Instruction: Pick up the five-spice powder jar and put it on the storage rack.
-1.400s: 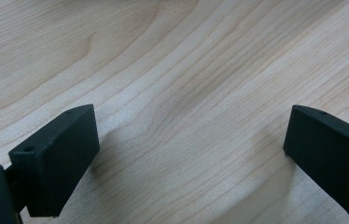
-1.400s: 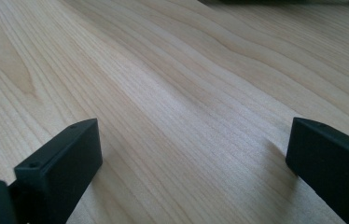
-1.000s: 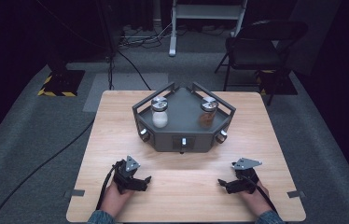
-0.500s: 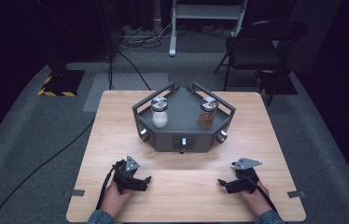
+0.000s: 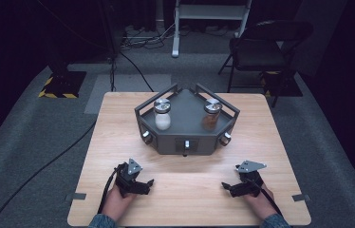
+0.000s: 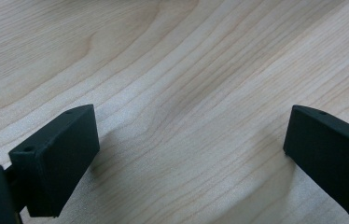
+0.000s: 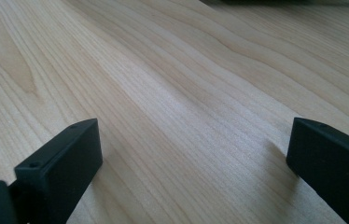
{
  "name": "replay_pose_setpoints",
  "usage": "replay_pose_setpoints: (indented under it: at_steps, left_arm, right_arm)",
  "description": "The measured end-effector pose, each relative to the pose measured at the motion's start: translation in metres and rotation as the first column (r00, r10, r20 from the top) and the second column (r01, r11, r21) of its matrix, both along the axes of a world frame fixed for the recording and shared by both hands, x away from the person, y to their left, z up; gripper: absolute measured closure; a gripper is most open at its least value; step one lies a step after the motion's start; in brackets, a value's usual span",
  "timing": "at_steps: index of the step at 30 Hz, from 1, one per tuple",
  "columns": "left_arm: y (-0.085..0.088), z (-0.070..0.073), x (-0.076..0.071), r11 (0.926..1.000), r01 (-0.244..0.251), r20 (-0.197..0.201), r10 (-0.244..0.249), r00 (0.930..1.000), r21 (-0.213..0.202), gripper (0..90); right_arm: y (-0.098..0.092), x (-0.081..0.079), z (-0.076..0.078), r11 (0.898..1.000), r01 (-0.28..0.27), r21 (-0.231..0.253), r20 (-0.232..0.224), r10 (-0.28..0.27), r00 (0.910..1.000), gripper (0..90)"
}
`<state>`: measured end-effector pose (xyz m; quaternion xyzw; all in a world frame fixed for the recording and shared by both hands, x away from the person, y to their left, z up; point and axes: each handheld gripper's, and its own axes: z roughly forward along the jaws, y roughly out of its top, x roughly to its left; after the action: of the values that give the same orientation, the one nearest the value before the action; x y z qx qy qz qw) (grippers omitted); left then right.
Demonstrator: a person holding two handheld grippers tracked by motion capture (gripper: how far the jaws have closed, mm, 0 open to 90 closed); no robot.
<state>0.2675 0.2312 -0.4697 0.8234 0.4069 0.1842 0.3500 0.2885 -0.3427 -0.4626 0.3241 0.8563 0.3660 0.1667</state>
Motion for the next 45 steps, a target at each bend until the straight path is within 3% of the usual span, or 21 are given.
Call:
replay_pose_setpoints:
  at_steps: [45]
  left_arm:
    - [-0.001,-0.0001,-0.0013,1.0,-0.007,0.0,0.007,1.0,-0.001,3.2]
  right_arm:
    - [-0.0002,0.0018,0.0001,1.0,-0.011,-0.003,0.001,0.011,0.9999,2.9]
